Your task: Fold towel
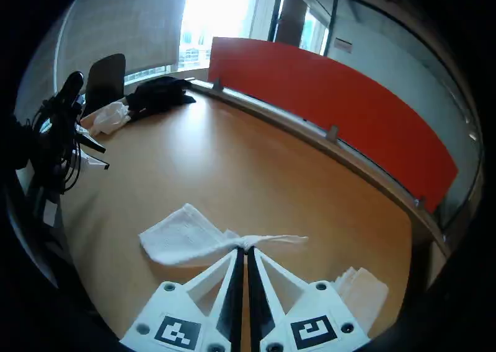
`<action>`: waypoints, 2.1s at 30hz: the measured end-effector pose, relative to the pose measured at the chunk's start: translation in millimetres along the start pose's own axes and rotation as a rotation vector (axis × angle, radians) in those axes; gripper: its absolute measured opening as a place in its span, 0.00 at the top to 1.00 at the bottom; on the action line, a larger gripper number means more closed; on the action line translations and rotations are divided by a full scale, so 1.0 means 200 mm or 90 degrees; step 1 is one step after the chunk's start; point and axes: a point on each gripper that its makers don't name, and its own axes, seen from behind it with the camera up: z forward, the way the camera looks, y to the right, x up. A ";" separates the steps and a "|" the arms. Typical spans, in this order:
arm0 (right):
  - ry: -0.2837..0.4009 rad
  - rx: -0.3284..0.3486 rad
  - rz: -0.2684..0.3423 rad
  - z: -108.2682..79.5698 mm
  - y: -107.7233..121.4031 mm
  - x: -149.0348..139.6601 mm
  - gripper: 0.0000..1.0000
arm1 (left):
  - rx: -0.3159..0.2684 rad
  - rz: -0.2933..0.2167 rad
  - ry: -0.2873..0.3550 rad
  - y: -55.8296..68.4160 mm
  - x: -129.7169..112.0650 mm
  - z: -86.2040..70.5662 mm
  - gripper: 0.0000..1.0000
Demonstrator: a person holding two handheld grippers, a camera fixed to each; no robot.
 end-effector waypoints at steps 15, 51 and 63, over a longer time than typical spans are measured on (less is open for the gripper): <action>0.010 0.053 -0.033 0.08 -0.19 0.07 0.96 | 0.003 -0.001 0.001 -0.02 0.00 -0.01 0.03; -0.083 0.172 -0.025 0.33 -0.67 -0.19 0.15 | 0.015 -0.010 -0.002 -0.09 -0.05 -0.04 0.03; -0.101 0.152 -0.018 0.29 -0.60 -0.29 0.15 | 0.015 -0.011 0.000 -0.08 -0.04 -0.05 0.03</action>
